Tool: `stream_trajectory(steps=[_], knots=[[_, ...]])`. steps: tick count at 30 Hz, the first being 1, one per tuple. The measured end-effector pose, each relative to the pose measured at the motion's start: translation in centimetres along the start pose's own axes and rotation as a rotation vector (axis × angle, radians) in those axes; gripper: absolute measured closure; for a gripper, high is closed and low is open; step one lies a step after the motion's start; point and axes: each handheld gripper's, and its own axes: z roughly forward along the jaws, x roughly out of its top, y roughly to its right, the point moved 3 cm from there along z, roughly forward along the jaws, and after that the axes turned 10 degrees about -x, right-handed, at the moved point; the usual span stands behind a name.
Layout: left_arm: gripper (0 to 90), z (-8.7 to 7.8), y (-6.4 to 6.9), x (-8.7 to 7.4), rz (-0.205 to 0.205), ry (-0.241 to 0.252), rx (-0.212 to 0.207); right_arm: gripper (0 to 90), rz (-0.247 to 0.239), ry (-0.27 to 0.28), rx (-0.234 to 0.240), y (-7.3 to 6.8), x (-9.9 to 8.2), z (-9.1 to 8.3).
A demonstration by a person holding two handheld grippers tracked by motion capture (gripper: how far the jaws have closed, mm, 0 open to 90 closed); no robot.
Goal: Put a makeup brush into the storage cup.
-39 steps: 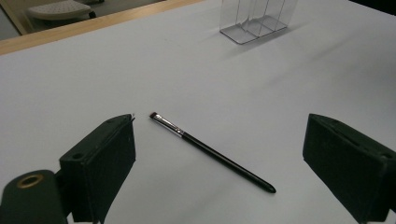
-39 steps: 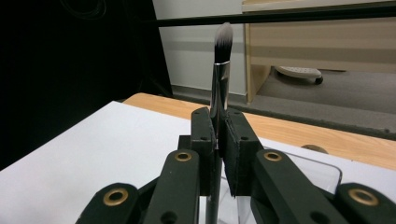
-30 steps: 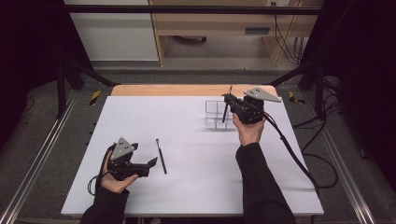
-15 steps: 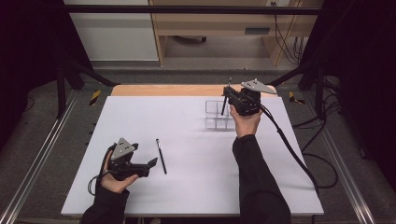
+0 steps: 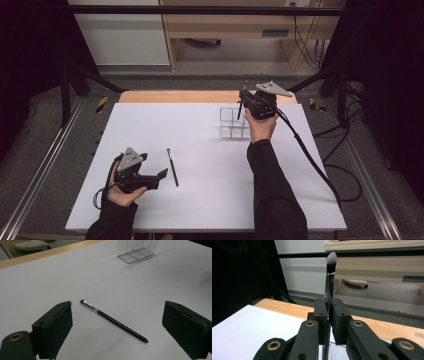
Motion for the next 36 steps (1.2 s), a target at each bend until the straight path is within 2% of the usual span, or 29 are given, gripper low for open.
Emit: stream_trajectory(steps=[15, 36], knots=[[8.8, 0.0, 0.0, 0.0, 0.001, -0.002, -0.004, 83.9, -0.007, -0.007, -0.03, 0.3, -0.6, 1.6], [8.8, 0.1, 0.1, 0.0, 0.006, -0.004, -0.006, 84.0, -0.037, -0.052, -0.022, -0.6, -2.3, 2.8]])
